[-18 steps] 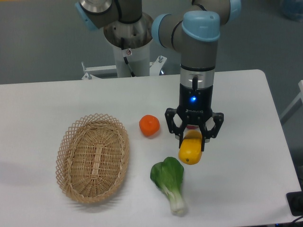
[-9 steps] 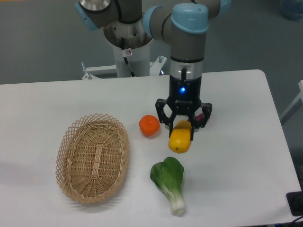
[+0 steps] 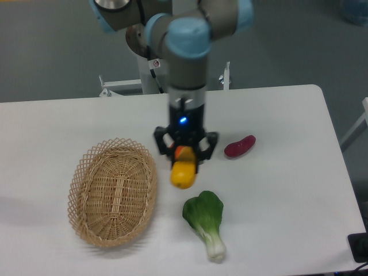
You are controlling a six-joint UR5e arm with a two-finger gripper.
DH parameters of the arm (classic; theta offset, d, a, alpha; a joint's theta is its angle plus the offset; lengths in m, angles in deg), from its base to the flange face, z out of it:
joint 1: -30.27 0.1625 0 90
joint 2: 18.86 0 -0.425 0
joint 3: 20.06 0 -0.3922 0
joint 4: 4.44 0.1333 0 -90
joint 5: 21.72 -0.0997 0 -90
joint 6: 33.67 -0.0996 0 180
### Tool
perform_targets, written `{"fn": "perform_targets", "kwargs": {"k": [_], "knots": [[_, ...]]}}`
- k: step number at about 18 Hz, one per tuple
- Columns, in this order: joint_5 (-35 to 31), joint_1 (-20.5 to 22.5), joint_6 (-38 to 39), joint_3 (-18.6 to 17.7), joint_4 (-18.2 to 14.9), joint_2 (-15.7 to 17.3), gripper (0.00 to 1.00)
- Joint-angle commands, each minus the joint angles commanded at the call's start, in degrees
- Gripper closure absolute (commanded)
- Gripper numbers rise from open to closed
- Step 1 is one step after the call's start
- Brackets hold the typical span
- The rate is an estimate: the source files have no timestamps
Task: Place the mango in the basket
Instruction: 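Carry the mango over the wicker basket and lower it inside, then open the gripper to release the mango into the basket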
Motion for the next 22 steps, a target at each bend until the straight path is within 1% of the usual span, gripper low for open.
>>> {"fn": "perform_targets", "kwargs": {"k": [3,4,8,16,18,19,21,22], "knots": [[-0.18,-3.16,1.33,0.70,0.09,-3.08,0.63],[-0.18,-4.48,1.33,0.79,0.17,-3.78,0.63],[-0.18,-7.39,1.16,1.67,0.18,-6.51,0.62],[0.26,-13.10,0.63,0.97,0.09,-8.88,0.61],[0.17,-13.63,0.63,0.97,0.17,-9.50,0.61],[0.17,-13.64,0.63,0.88,0.18,-9.59,0.57],[0.00,-13.72,0.63,0.79,0.18,-9.94,0.52],[0.00,-13.81,0.63,0.88,0.26,-10.12,0.47]]}}
